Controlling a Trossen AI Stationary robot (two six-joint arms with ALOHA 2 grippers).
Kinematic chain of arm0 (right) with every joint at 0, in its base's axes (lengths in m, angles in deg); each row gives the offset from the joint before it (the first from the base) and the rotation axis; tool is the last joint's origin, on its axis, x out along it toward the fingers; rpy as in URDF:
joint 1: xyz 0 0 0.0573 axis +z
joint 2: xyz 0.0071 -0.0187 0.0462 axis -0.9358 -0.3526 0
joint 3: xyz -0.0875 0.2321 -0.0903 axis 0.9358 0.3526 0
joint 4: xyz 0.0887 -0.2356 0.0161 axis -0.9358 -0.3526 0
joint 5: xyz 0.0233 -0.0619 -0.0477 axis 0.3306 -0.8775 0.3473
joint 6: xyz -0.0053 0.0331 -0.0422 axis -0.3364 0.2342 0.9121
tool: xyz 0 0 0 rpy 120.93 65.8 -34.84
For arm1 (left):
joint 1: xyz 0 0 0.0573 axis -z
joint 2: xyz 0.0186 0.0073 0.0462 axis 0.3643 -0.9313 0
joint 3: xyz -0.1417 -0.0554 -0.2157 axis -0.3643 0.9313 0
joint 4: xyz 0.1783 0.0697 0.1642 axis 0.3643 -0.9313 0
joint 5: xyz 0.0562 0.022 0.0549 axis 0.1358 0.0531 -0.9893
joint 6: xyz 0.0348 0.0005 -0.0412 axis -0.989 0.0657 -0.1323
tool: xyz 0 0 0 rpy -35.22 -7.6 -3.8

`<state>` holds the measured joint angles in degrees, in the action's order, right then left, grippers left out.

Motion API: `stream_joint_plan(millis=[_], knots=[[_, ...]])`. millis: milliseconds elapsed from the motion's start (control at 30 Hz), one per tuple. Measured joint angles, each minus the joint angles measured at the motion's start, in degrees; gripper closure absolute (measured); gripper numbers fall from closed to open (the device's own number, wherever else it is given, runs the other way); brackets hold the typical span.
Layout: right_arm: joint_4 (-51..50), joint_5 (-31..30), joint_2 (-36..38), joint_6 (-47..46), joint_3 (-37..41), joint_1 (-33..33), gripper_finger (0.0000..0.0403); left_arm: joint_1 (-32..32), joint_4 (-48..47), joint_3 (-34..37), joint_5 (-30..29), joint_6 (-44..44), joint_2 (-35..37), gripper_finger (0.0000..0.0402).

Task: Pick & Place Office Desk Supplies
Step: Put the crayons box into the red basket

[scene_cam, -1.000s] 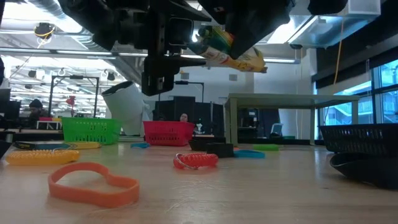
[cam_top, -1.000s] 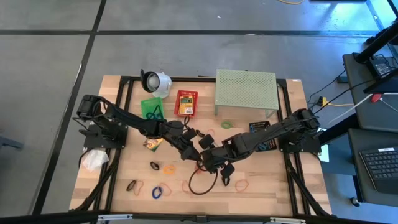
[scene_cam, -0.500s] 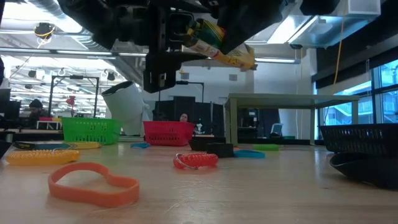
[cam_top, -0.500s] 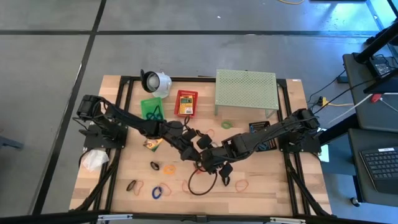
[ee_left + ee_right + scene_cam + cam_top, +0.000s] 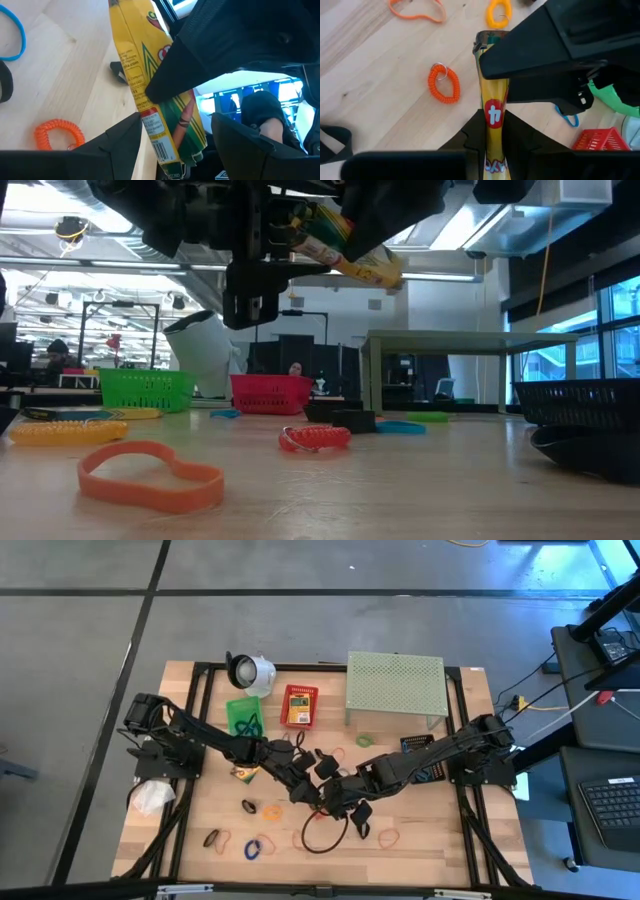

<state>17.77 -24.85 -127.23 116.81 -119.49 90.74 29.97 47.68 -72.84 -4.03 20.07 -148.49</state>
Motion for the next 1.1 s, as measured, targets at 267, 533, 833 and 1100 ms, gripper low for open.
stream_joint_plan(millis=[267, 533, 833, 1100], knots=[[1.3, 0.1, 0.0, 0.6, 0.0, 0.0, 0.0352, 0.0, 0.1, 0.0, -0.2, 0.0, 0.0, 0.0180], [1.5, 0.3, 0.1, 0.6, 0.0, 0.0, 0.0352, 0.0, 0.0, 0.0, -0.6, 0.7, 0.0, 0.0225], [1.5, 0.3, 0.1, 0.1, 0.0, 0.0, 0.0352, 0.0, -0.2, 0.0, -0.6, 1.2, 0.0, 0.0251], [1.8, 0.3, 0.1, -0.4, 0.0, 0.1, 0.0352, 0.0, 0.0, 0.0, -0.6, 1.8, 0.0, 0.0253]])
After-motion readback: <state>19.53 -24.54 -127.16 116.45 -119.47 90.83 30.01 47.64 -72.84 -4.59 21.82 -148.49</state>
